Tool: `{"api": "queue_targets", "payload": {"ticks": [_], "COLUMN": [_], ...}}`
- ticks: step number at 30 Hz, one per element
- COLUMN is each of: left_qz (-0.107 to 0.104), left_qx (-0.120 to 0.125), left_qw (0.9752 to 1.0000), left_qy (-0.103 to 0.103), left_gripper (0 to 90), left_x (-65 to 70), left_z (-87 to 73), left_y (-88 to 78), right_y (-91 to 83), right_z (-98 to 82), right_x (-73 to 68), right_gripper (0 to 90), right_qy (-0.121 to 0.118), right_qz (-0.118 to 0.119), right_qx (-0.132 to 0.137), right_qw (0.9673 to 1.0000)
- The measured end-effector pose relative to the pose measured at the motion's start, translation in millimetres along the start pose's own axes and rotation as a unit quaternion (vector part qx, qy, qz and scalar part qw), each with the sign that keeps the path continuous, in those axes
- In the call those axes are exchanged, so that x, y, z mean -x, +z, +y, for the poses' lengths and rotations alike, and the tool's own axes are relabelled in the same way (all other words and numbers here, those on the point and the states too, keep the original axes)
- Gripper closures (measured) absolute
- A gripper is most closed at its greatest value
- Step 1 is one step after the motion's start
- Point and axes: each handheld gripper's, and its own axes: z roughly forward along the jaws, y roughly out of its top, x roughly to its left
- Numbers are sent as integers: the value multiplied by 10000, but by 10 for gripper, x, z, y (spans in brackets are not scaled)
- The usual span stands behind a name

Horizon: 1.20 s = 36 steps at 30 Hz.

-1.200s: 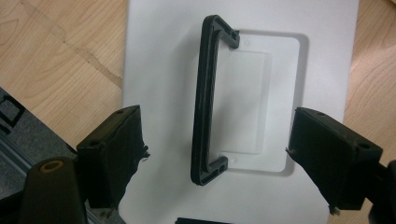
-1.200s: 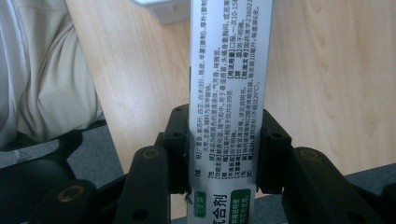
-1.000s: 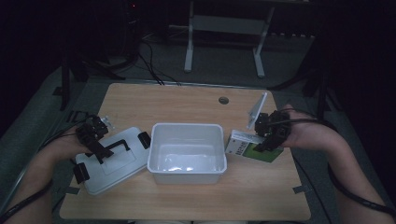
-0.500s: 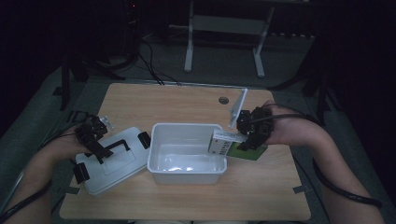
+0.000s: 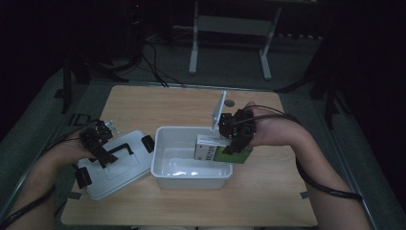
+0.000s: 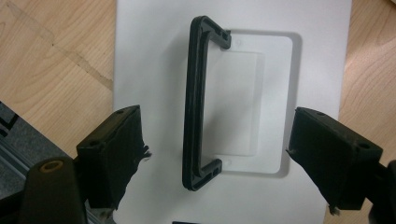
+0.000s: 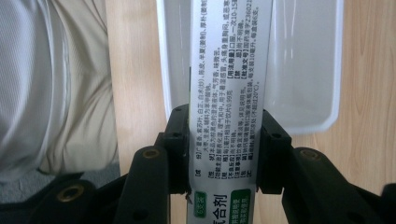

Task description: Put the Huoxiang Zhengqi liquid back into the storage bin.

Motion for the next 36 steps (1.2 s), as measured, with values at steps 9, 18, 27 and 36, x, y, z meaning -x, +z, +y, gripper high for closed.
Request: {"api": "queue_targets", "payload": {"ticks": [9, 18, 27, 36], "left_qz": [31, 33, 39, 32], "left_qx": [12, -6, -5, -37], "left_qw": [10000, 10000, 10000, 10000], "left_qy": [-43, -34, -46, -27], "left_gripper": [179, 179, 179, 179], "left_x": [-9, -10, -17, -20], "left_z": [-29, -39, -60, -59], "left_y": [-23, -20, -11, 22], "right_y": [108, 301, 553, 801], "right_z": [230, 350, 356, 355], "right_x": [-17, -29, -10, 13], "right_gripper": [635, 635, 635, 635], "right_qy": [-242, -314, -338, -289], "right_qz": [47, 187, 322, 438], "right_qx": [42, 8, -28, -196], "right_qw": [9997, 9993, 9989, 9984]}}
